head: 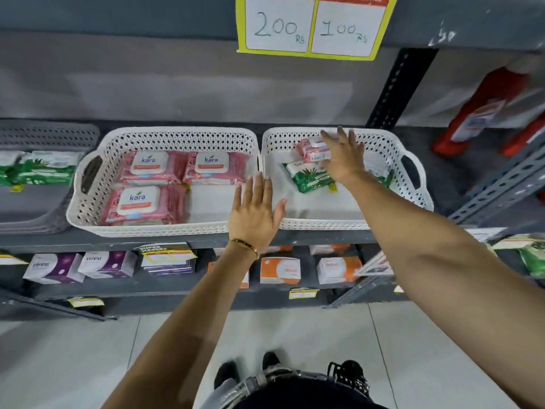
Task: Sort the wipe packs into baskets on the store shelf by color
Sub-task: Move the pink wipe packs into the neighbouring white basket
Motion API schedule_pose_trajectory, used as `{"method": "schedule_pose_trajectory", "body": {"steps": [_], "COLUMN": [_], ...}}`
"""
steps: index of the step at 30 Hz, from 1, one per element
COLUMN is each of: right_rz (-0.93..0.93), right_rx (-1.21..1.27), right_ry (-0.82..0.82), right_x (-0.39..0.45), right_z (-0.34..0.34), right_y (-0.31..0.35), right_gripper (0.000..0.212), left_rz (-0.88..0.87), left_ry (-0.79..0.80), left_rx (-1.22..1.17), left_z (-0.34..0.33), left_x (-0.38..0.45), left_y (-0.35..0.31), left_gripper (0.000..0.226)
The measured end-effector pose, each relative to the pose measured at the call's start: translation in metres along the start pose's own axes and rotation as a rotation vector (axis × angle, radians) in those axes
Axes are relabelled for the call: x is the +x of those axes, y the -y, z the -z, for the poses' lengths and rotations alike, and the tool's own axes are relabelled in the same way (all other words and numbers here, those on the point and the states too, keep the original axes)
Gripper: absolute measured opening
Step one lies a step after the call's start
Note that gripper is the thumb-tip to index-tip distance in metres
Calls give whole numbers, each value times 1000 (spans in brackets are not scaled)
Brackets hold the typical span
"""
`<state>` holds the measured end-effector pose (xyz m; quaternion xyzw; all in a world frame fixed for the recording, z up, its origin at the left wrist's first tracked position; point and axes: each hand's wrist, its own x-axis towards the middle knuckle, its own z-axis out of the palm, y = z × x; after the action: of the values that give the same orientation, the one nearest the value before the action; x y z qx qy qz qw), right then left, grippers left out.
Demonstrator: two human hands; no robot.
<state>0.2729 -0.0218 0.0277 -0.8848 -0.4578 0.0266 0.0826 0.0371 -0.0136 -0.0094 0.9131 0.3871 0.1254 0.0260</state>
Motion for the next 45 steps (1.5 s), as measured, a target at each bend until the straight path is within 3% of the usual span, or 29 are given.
{"method": "schedule_pose_trajectory", "body": {"steps": [5,20,27,34,37,40,45], "right_rz": [-20,-24,-49,3,68,116,15], "right_rx": [68,73,172,260,254,211,140], "right_ry": [93,-223,-361,-471,-437,-298,-42], "right_x": [11,-26,-55,-95,-109,-116,-118], "right_z": [-9,-10,7,12,3,-11,-38], "right_y": [-2,15,63,158,191,211,226], "right_gripper": [73,47,46,42,43,42,39], "left_rz": [15,-27,33,47,51,49,33], "left_ry": [6,36,27,44,54,58,58], "left_rx": [-7,-53,-11,29,50,59,74], "left_z": [-2,4,16,38,44,46,46], "left_x": [-1,-6,-36,-69,-77,-82,-83], "left_y": [0,10,76,161,188,203,212], "left_gripper": [60,66,67,68,69,69,70]}}
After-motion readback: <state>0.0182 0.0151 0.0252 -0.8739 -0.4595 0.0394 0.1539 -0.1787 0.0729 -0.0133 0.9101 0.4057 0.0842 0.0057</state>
